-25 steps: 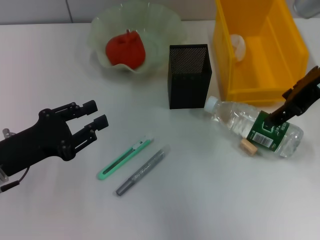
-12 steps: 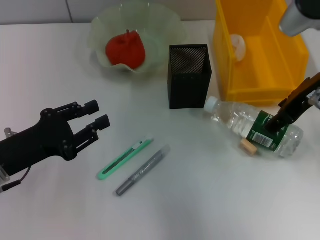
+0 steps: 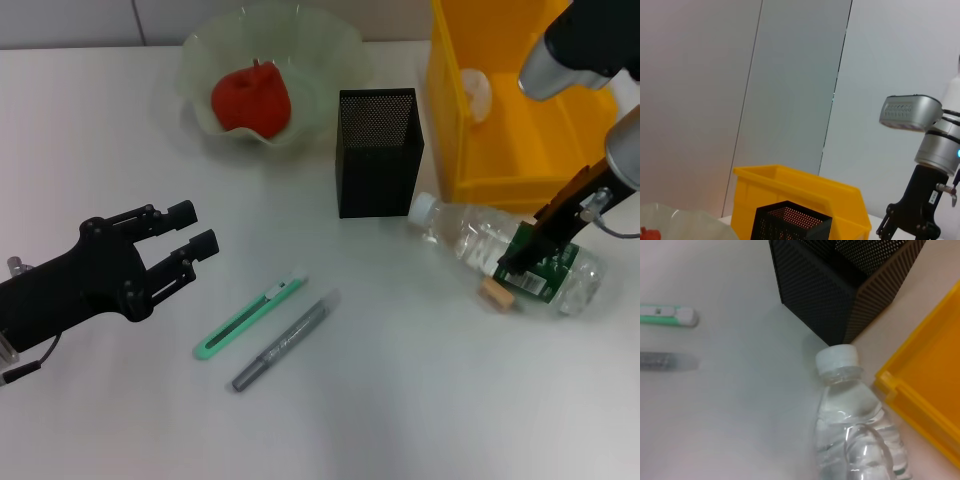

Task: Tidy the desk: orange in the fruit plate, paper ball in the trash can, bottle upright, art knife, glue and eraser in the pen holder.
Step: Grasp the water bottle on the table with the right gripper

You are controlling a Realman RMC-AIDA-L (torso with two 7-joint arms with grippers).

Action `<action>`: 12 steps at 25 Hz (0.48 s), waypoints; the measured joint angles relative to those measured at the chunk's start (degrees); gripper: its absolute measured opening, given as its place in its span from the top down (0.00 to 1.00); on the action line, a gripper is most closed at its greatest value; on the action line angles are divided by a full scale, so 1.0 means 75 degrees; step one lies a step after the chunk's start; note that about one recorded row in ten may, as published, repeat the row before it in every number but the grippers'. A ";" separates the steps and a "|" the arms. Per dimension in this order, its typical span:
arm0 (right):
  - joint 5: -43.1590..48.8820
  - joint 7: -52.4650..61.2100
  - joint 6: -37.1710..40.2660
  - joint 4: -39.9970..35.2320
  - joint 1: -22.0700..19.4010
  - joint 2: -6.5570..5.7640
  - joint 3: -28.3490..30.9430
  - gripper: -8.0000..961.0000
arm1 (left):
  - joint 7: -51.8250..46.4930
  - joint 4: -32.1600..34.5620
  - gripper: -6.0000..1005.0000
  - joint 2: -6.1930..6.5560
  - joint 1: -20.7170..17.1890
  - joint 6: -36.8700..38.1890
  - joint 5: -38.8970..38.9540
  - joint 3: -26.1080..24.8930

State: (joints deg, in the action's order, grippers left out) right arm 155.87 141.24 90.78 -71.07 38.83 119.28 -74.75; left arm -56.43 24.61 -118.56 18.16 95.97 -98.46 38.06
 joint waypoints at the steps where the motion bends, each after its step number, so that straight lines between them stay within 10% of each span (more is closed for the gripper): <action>1: 0.0000 0.0000 0.0000 0.0000 0.0000 0.0000 0.0000 0.16 | 0.0000 0.0000 0.56 0.0000 0.0000 0.0000 0.0000 0.0000; 12: -0.0018 -0.0115 -0.0607 0.0838 0.0192 0.0002 -0.0077 0.16 | 0.0016 0.0000 0.55 0.0000 0.0041 0.0000 0.0003 -0.0001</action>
State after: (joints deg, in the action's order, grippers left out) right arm 155.73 140.37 86.23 -64.79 40.27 119.29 -75.33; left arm -56.32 24.61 -118.56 18.47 95.97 -98.43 38.05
